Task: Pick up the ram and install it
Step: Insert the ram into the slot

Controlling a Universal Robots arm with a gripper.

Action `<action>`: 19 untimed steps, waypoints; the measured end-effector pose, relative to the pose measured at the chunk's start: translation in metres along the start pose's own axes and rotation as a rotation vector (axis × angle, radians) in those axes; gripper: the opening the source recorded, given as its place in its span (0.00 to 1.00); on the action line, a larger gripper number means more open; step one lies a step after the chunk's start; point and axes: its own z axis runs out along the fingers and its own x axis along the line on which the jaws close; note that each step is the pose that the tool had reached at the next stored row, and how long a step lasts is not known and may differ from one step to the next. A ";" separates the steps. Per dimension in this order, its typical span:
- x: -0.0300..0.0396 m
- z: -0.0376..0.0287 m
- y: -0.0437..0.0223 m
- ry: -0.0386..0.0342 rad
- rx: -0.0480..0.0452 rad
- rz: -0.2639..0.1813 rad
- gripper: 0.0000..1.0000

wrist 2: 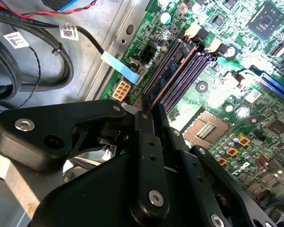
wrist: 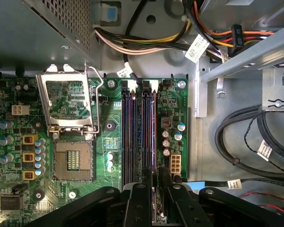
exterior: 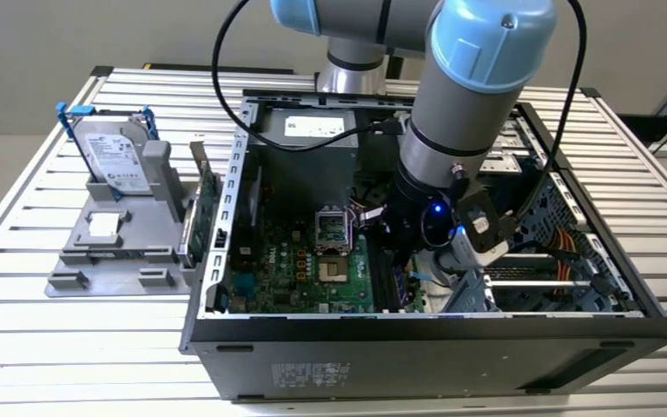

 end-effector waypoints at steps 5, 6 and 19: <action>0.0000 -0.0001 0.0000 0.0000 0.0003 0.000 0.00; 0.0000 -0.0001 0.0000 0.0000 0.0003 0.000 0.00; -0.0004 -0.0063 0.0002 0.0109 0.0003 0.000 0.00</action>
